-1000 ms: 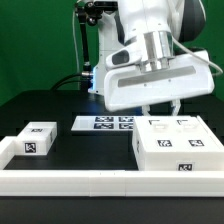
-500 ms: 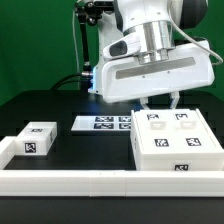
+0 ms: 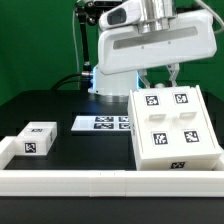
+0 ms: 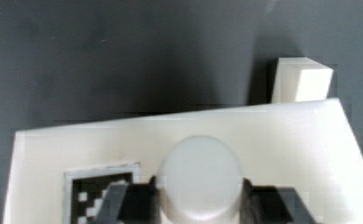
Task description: Assemble cabinet
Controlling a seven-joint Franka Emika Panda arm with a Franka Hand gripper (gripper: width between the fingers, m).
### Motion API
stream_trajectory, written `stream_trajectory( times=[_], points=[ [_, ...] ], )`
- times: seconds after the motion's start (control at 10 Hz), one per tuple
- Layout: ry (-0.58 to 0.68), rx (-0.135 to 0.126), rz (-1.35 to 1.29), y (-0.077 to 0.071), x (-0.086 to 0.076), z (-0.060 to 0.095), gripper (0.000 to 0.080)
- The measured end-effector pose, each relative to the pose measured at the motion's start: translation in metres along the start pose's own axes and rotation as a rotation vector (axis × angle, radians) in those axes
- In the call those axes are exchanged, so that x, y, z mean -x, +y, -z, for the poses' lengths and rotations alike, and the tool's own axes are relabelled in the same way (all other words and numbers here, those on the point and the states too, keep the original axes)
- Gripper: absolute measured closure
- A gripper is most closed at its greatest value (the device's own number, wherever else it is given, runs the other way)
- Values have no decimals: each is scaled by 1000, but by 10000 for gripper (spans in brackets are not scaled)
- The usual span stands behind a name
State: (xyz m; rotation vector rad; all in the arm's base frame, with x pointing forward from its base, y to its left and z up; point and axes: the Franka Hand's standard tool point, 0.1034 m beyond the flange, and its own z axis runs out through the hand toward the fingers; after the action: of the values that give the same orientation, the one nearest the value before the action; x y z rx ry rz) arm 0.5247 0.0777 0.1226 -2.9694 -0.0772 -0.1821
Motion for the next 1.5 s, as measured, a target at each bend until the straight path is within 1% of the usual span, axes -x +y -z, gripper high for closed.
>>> stream_trajectory(
  times=[0.1, 0.2, 0.8, 0.9, 1.0, 1.1, 1.2, 1.3, 1.4, 1.5],
  points=[
    [17, 0, 1, -3, 3, -7, 590],
    [8, 0, 4, -2, 5, -8, 590],
    [7, -1, 3, -2, 5, -9, 590],
    [-21, -3, 2, -2, 7, -7, 590],
    [-60, -7, -2, -1, 3, 2, 590],
    [-86, -13, -12, 3, -7, 12, 592],
    [-111, -19, -25, 4, -14, 19, 601],
    [-139, -28, -55, 2, -23, 25, 601],
    [-173, -37, -100, -5, -32, 30, 612],
    [-165, -40, -92, -5, -35, 29, 621]
  ],
)
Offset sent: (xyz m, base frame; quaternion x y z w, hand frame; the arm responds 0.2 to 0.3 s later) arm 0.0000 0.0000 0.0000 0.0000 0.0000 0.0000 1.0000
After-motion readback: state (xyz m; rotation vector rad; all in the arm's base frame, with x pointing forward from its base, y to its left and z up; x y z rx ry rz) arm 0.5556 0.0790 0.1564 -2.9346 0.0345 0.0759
